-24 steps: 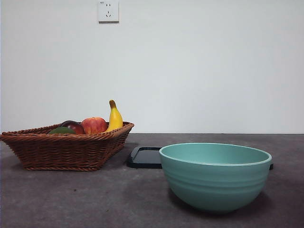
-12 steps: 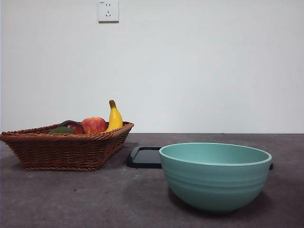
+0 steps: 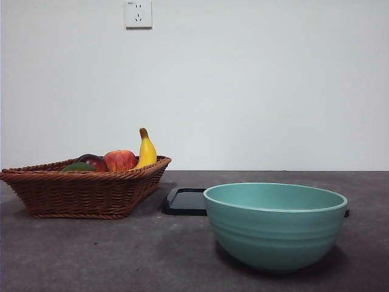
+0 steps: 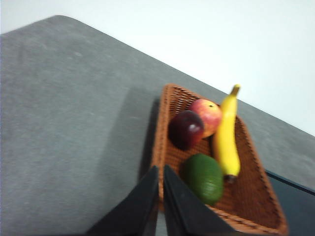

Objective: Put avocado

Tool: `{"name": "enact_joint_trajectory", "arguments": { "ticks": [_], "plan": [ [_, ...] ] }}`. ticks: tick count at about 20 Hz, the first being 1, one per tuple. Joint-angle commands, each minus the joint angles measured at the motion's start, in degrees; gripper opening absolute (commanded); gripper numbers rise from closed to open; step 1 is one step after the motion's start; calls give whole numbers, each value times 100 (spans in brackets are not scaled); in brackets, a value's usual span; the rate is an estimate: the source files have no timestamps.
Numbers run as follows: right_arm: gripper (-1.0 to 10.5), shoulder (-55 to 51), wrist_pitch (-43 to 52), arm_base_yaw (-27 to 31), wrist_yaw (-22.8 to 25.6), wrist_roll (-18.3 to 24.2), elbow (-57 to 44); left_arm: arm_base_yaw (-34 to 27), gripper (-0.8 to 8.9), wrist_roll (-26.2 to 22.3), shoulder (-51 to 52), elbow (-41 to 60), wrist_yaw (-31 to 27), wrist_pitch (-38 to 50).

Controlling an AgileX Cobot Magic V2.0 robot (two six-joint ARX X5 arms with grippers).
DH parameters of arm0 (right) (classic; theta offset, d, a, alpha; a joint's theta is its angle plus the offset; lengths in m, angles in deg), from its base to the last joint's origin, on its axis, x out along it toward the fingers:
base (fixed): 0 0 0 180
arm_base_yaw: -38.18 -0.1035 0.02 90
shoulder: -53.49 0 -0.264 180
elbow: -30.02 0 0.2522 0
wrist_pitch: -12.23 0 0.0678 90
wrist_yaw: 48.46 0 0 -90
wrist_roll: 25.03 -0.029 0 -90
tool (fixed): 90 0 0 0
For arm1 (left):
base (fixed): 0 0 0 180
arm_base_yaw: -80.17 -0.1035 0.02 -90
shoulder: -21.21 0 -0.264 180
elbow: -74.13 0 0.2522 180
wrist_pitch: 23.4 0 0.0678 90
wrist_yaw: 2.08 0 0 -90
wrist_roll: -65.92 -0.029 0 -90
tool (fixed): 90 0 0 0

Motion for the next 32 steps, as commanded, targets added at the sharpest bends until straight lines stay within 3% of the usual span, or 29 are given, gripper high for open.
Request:
{"name": "enact_joint_trajectory", "arguments": {
  "ticks": [1,6,15,23,32],
  "plan": [
    [7,227,-275,4,-164,-52,507,-15,15,-26,-269,-490,348,-267],
    [7,918,-979,4,-903,166,1408,-15,15,-634,-872,-1392,1032,-1272],
    [7,2417,-2437,-59,-2179,844,2787,85,15,-1434,-1853,-2651,2079,-2337],
    [7,3272,-3348,-721,-2411,1360,3611,321,14,-2002,-2588,-3497,2380,-3469],
    [7,3674,-4017,-1847,-2358,1751,3729,645,15,-2181,-2767,-3679,2605,-4207]
  ]
}}
